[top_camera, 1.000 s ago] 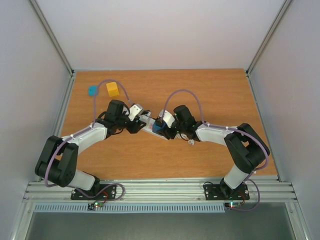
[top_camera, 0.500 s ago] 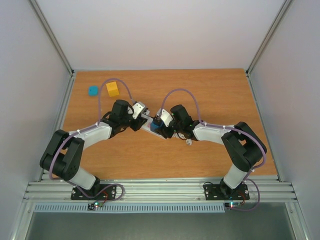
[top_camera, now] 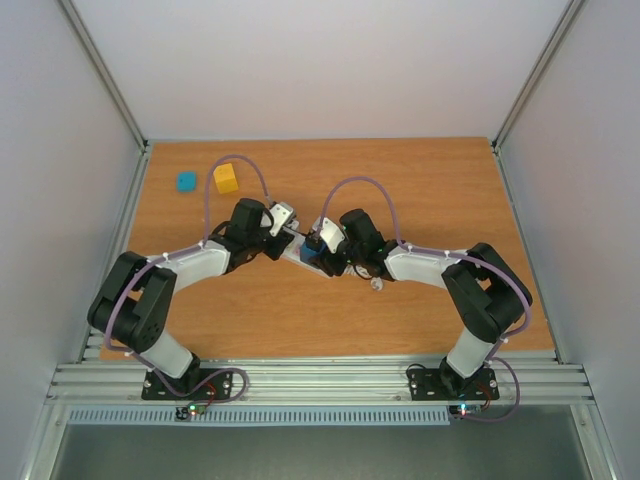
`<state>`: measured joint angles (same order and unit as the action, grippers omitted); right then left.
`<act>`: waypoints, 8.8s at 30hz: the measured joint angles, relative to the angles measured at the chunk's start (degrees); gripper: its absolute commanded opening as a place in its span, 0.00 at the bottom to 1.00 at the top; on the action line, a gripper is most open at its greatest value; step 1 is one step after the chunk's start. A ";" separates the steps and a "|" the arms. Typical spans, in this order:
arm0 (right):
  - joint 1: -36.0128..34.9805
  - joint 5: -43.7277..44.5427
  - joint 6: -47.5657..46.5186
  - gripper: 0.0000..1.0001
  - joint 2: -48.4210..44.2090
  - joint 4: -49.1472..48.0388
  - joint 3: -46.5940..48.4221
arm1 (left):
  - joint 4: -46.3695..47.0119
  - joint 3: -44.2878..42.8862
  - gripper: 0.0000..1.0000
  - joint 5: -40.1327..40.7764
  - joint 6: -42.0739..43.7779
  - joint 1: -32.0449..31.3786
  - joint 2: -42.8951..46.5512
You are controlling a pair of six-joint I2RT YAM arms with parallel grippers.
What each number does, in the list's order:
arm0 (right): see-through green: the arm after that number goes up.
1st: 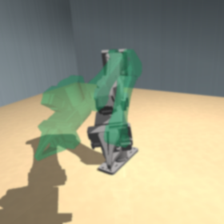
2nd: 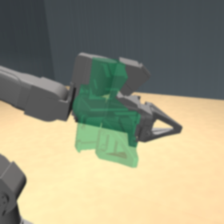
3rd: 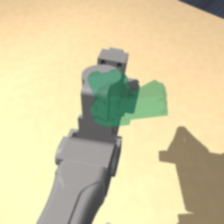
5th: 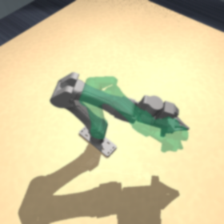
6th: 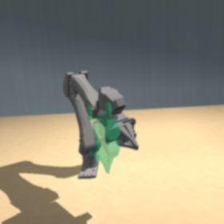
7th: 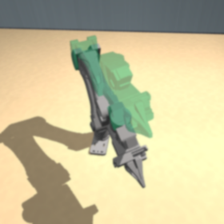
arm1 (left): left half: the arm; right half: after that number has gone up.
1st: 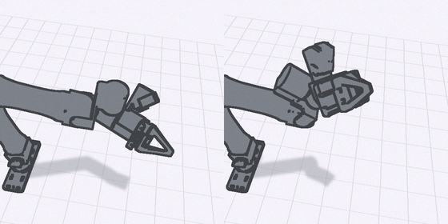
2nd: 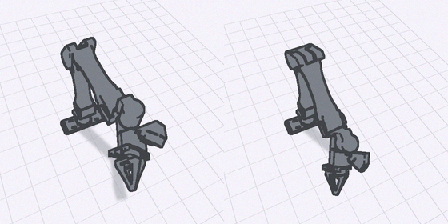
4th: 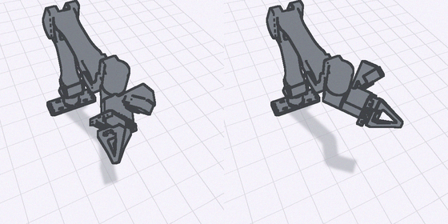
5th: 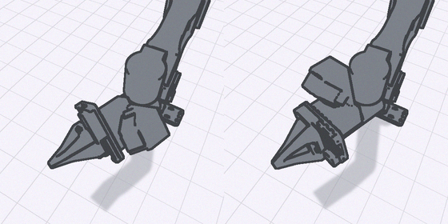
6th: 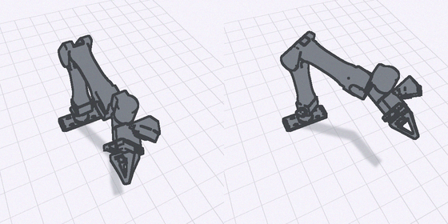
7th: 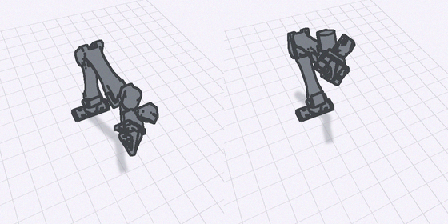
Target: Pull the plug off the socket
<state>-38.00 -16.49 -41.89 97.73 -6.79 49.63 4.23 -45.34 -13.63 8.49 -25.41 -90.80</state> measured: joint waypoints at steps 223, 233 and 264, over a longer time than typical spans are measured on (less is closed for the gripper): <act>8.94 -26.45 -9.20 0.98 -9.57 3.37 -7.26 | -47.80 -28.70 0.22 -27.80 51.41 -0.24 -6.80; 7.28 -25.33 -9.97 0.96 -5.14 -6.14 -7.48 | -46.45 -26.21 0.24 -28.24 50.47 -1.05 -5.01; 5.18 -25.66 -12.20 0.47 0.46 -16.28 -9.53 | -38.47 -18.75 0.19 -29.57 45.09 -1.25 -2.67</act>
<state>-32.82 -42.15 -54.08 98.19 -23.07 40.10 -34.24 -64.10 -43.20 53.58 -26.65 -93.47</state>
